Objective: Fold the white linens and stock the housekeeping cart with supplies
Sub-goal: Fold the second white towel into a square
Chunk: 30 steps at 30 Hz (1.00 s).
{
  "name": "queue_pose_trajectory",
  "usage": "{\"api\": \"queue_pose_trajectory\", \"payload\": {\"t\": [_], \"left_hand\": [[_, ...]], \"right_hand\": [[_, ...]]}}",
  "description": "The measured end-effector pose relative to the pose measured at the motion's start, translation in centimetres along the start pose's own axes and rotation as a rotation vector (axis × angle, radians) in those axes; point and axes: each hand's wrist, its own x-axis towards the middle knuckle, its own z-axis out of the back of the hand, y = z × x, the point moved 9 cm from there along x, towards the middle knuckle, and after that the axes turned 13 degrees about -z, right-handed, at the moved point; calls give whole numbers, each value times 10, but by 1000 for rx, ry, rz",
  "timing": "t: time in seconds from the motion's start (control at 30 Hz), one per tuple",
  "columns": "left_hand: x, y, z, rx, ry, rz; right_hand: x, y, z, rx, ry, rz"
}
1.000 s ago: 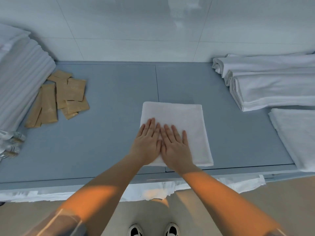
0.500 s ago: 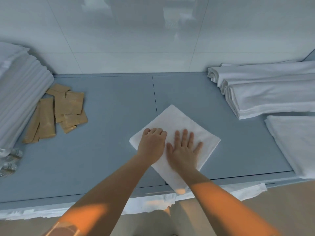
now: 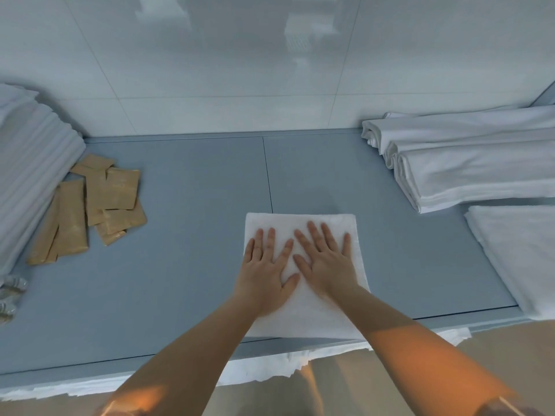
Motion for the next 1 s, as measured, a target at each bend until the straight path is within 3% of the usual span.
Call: {"api": "queue_pose_trajectory", "payload": {"t": [0.27,0.5,0.83,1.0], "left_hand": [[-20,-6,0,-64,-90,141],[-38,-6,1,-126,-111,180],[-77,-15,18,-347,-304,287],[-98,-18,12,-296,-167,415]], "right_hand": [[4,-45,0,53,36,-222],[-43,-20,-4,80,8,-92],[-87,-48,-12,132,19,-219],[-112,-52,-14,126,18,-308]]}}
